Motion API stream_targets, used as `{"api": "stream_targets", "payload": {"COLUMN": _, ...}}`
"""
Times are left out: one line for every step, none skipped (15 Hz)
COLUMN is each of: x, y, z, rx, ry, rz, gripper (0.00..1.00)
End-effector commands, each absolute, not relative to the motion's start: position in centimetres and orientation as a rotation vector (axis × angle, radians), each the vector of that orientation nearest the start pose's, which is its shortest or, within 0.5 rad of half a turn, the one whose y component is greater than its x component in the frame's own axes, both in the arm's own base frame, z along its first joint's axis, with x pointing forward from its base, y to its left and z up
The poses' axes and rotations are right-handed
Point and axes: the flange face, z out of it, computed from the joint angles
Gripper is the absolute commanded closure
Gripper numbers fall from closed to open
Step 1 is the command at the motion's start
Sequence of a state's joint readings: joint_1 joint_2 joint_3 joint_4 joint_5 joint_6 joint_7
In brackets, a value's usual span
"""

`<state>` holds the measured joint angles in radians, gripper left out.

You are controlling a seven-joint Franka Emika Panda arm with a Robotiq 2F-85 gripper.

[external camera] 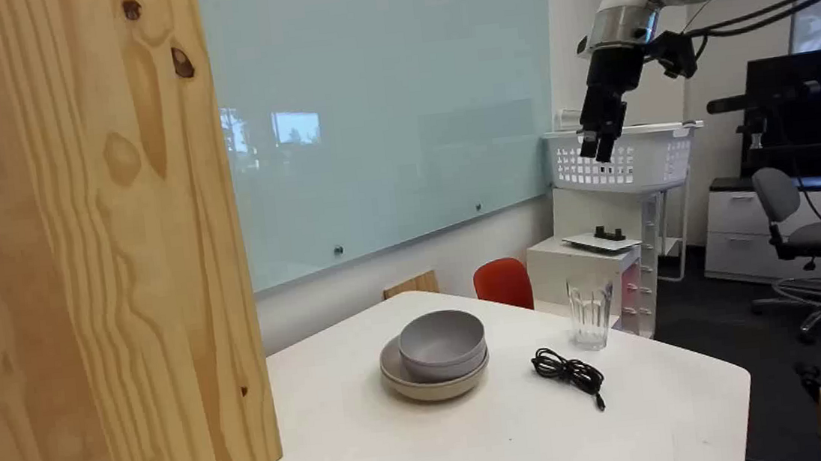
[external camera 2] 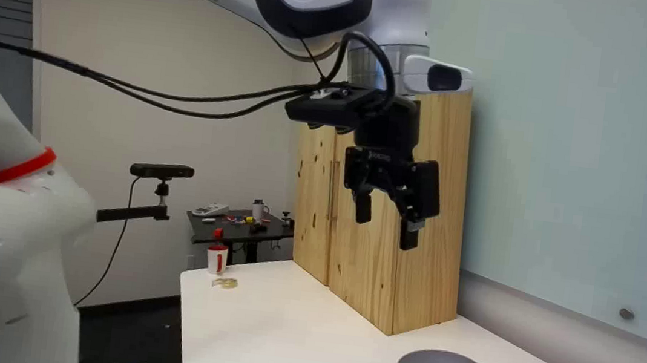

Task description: Put the black cable in the glass cup.

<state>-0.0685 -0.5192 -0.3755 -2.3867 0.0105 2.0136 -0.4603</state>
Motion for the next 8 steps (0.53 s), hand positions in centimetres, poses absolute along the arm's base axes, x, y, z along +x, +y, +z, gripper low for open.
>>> {"api": "stream_targets", "payload": {"x": 37.0, "y": -19.0, "z": 50.6, "rx": -3.0, "ry": -0.071, "rz": -0.275, "gripper": 0.0}}
{"api": "stream_targets", "payload": {"x": 37.0, "y": -19.0, "z": 50.6, "rx": -3.0, "ry": -0.071, "rz": -0.274, "gripper": 0.0}}
{"api": "stream_targets", "payload": {"x": 37.0, "y": -19.0, "z": 50.6, "rx": -3.0, "ry": -0.071, "rz": -0.274, "gripper": 0.0}}
{"api": "stream_targets", "payload": {"x": 37.0, "y": -19.0, "z": 50.6, "rx": -3.0, "ry": -0.071, "rz": -0.274, "gripper": 0.0}}
{"api": "stream_targets", "payload": {"x": 37.2, "y": -19.2, "z": 50.4, "rx": -3.007, "ry": -0.046, "rz": -0.27, "gripper": 0.0}}
{"api": "stream_targets", "payload": {"x": 37.6, "y": -19.4, "z": 50.1, "rx": -3.017, "ry": -0.016, "rz": -0.272, "gripper": 0.0}}
{"api": "stream_targets", "payload": {"x": 37.7, "y": -19.6, "z": 49.8, "rx": -3.023, "ry": -0.001, "rz": -0.271, "gripper": 0.0}}
{"api": "stream_targets", "payload": {"x": 38.0, "y": -19.8, "z": 49.2, "rx": -3.029, "ry": 0.017, "rz": -0.252, "gripper": 0.0}}
